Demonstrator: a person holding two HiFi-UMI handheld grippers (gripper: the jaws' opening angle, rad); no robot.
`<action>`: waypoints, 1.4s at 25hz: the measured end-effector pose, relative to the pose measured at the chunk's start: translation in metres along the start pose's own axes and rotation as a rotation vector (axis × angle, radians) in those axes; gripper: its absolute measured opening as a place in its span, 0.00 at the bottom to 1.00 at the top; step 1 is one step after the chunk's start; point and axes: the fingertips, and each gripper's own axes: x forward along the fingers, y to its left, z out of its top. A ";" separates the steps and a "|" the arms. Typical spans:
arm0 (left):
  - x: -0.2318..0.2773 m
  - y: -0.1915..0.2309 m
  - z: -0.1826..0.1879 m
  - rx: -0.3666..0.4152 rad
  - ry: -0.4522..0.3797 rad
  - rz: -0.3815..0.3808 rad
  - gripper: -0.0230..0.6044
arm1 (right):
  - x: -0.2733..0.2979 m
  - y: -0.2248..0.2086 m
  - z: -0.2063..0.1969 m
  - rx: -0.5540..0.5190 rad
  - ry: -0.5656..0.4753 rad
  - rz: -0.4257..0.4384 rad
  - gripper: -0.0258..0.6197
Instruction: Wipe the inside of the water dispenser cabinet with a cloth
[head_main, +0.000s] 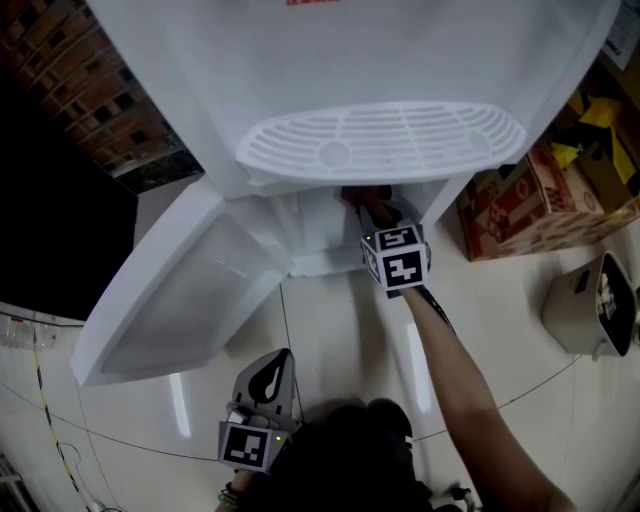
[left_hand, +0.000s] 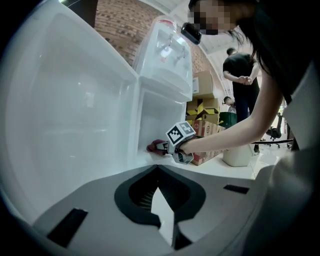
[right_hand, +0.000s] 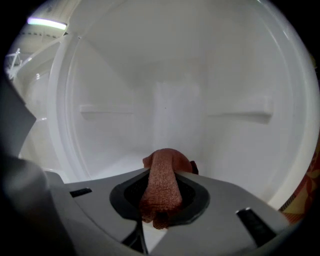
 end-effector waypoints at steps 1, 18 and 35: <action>0.000 0.001 0.000 -0.003 -0.002 0.003 0.00 | -0.004 0.015 0.007 -0.009 -0.013 0.029 0.15; 0.004 0.001 0.000 -0.023 -0.009 0.008 0.00 | -0.031 0.042 -0.021 -0.019 0.039 0.012 0.15; -0.009 0.001 0.002 0.000 -0.008 0.017 0.00 | -0.079 0.031 0.059 0.082 -0.228 0.082 0.15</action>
